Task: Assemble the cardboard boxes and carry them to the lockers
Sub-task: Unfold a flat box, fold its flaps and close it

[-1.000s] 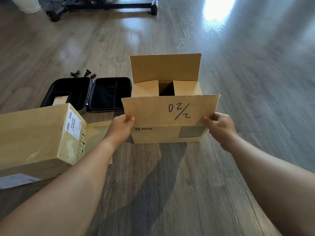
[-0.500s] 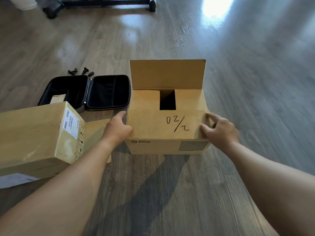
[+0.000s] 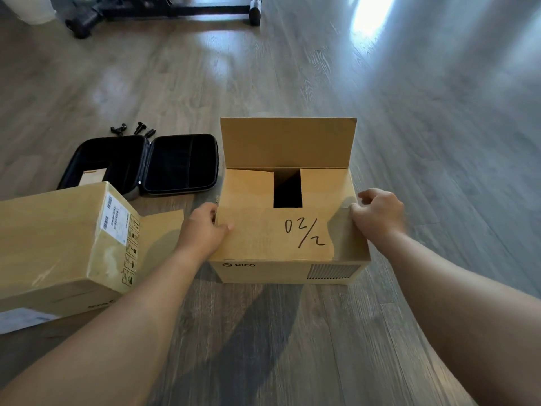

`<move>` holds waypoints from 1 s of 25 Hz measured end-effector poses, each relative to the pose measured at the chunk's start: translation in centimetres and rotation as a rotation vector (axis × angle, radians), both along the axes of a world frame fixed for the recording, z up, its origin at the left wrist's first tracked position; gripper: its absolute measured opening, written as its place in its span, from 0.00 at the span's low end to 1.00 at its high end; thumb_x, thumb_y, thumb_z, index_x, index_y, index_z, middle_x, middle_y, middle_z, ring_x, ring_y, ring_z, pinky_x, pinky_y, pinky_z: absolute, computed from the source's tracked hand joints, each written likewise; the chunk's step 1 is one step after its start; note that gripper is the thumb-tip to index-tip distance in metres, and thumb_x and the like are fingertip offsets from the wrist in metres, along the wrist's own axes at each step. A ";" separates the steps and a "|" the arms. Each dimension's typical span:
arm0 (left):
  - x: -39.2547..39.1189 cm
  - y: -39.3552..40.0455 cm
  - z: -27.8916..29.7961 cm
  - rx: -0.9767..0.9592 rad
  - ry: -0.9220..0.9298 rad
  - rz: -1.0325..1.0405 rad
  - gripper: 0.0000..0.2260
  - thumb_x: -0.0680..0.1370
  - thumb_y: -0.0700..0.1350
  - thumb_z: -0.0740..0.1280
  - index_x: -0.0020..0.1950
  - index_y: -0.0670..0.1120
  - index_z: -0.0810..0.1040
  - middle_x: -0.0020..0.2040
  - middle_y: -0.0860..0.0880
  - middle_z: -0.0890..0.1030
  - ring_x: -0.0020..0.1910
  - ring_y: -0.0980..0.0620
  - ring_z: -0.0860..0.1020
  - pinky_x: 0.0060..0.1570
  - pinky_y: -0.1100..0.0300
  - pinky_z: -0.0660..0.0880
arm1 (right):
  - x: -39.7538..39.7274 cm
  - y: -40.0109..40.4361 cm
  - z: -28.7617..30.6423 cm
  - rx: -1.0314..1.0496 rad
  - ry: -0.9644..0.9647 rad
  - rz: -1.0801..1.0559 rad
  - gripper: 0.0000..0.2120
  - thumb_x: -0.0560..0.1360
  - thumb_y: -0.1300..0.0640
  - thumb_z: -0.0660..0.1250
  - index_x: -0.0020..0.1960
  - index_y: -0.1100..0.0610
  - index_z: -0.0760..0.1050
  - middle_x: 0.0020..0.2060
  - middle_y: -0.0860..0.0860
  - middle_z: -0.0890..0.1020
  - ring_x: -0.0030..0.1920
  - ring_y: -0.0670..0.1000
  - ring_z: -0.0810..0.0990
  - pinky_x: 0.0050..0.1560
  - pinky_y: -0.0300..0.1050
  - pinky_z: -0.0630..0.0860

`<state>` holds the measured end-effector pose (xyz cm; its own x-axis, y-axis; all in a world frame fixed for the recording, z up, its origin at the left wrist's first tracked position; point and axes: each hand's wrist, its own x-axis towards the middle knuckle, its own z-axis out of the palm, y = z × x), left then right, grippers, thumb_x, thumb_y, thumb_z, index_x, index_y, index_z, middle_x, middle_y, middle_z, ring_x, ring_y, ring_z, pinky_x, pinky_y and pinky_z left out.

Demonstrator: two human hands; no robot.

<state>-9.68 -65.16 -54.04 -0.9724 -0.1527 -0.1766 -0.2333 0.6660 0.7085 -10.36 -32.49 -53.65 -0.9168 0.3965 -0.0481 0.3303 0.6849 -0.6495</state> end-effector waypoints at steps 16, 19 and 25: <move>0.2 3.1 0.8 -0.039 -0.123 -0.086 0.34 0.76 0.50 0.73 0.77 0.51 0.60 0.61 0.48 0.80 0.62 0.44 0.78 0.59 0.46 0.78 | 0.2 3.1 1.0 -0.495 0.113 -0.021 0.20 0.72 0.63 0.71 0.60 0.47 0.78 0.55 0.51 0.81 0.52 0.53 0.82 0.50 0.58 0.82; 0.2 2.8 1.0 -0.007 -0.079 -0.172 0.44 0.77 0.47 0.73 0.80 0.63 0.45 0.73 0.48 0.71 0.68 0.44 0.73 0.62 0.45 0.74 | 2.1 3.6 0.5 -0.197 -0.023 0.156 0.23 0.73 0.52 0.74 0.67 0.44 0.78 0.60 0.50 0.79 0.59 0.54 0.79 0.56 0.52 0.79; 0.0 3.9 1.2 -0.022 -0.066 -0.242 0.29 0.80 0.46 0.67 0.79 0.55 0.63 0.73 0.50 0.72 0.65 0.49 0.73 0.57 0.54 0.75 | 3.4 1.0 -0.1 0.167 -0.164 0.152 0.21 0.80 0.44 0.65 0.72 0.46 0.73 0.62 0.58 0.80 0.60 0.61 0.79 0.57 0.52 0.77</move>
